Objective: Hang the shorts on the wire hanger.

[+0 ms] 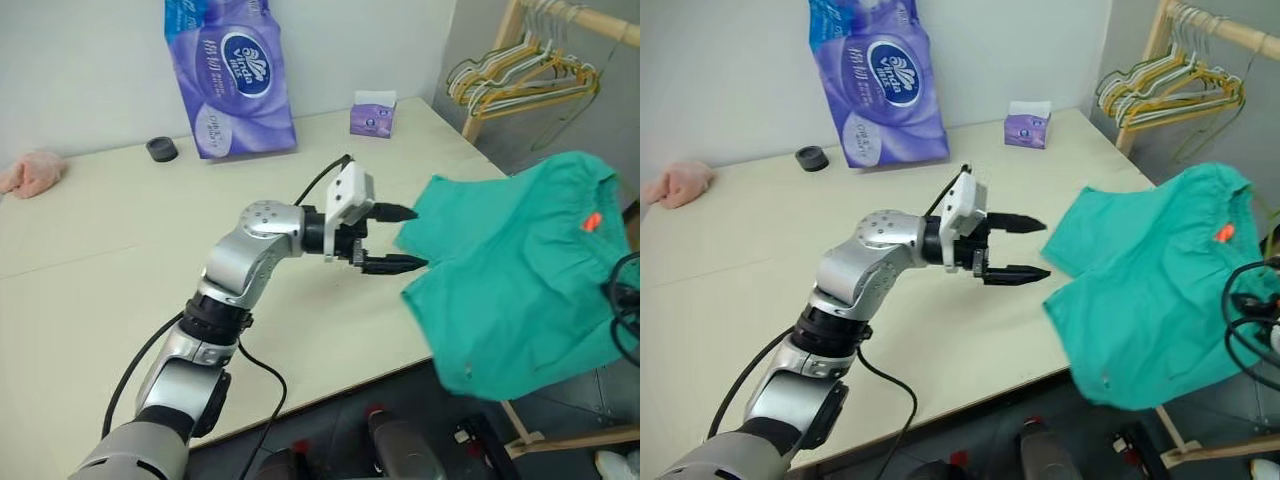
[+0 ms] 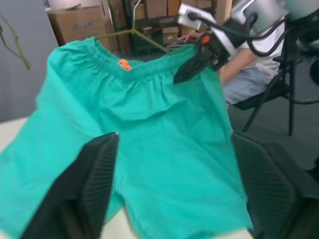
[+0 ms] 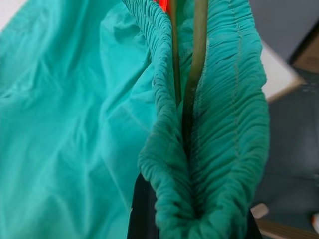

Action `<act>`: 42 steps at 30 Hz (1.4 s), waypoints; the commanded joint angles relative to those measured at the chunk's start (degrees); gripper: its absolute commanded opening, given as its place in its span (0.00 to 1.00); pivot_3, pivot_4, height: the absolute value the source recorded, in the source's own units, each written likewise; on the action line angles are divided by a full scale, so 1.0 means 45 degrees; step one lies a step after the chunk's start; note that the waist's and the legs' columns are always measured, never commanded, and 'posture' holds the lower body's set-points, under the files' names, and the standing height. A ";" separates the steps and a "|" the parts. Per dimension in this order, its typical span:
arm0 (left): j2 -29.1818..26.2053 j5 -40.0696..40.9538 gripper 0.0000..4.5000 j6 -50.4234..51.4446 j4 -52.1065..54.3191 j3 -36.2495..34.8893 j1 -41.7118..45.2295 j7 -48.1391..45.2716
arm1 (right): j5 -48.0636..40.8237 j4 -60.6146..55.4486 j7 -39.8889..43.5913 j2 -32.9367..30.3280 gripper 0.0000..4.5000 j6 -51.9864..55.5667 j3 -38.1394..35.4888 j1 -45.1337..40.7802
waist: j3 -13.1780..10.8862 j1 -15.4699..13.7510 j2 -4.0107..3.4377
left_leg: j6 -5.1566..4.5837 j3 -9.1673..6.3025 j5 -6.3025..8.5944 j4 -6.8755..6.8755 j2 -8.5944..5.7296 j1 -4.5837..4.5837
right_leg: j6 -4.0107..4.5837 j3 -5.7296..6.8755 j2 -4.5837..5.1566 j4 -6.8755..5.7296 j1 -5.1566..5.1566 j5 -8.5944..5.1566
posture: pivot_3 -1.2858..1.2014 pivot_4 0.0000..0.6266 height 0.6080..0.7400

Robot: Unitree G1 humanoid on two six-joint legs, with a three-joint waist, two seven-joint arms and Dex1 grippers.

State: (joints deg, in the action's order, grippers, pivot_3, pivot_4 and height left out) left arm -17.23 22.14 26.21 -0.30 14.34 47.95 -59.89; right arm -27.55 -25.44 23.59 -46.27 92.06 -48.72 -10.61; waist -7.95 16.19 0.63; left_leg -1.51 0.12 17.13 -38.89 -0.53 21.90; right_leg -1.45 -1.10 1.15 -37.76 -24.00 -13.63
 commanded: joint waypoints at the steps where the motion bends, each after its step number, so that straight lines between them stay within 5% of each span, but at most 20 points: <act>1: 0.0846 -0.0080 0.99 0.0081 -0.0106 -0.0479 0.1056 0.1218 | 0.0420 0.1205 -0.0357 -0.1470 0.00 0.0099 -0.0481 -0.1139 | -0.0111 0.0131 -0.0039 | 0.0000 0.0012 0.0001 -0.0004 -0.0005 -0.0003 | -0.0007 -0.0013 0.0004 0.0000 0.0006 -0.0003 | 0.33 0.30 1.00; 22: 0.2440 -0.0463 0.99 -0.0214 -0.1445 -0.0332 0.3178 0.1730 | 0.2429 1.1949 -0.1287 -0.5426 0.00 -0.2148 0.4017 -0.8560 | -0.1090 0.1063 -0.0037 | -0.0030 0.0265 0.0023 0.0026 -0.0040 -0.0065 | -0.0127 -0.0271 0.0030 0.0011 -0.0023 -0.0002 | 0.33 0.40 1.00; 40: 0.2997 0.0544 0.99 0.0319 -0.2971 -0.0538 0.4957 -0.0059 | 0.2416 1.0852 -0.2027 -0.4656 0.00 -0.0984 0.3070 -0.9855 | -0.1113 0.1126 -0.0067 | -0.0004 0.0402 0.0034 0.0020 -0.0045 -0.0042 | -0.0301 -0.0412 0.0044 0.0170 -0.0029 0.0088 | 0.32 0.36 1.00; 42: 0.3071 0.0476 1.00 0.0201 -0.3091 -0.0486 0.4995 -0.0120 | 0.2411 1.0753 -0.2114 -0.4532 0.13 -0.0927 0.2860 -0.9966 | -0.1112 0.1183 -0.0068 | -0.0004 0.0409 0.0034 0.0021 -0.0046 -0.0042 | -0.0302 -0.0422 0.0044 0.0169 -0.0033 0.0089 | 0.32 0.36 1.00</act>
State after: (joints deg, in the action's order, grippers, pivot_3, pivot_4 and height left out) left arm -4.09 24.12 28.28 -14.80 13.00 68.32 -59.82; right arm -16.88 25.87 14.61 -65.79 88.71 -33.22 -53.54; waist -12.96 21.52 0.33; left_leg -1.52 1.97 17.29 -38.79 -0.73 21.71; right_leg -2.81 -3.01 1.35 -37.00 -24.15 -13.23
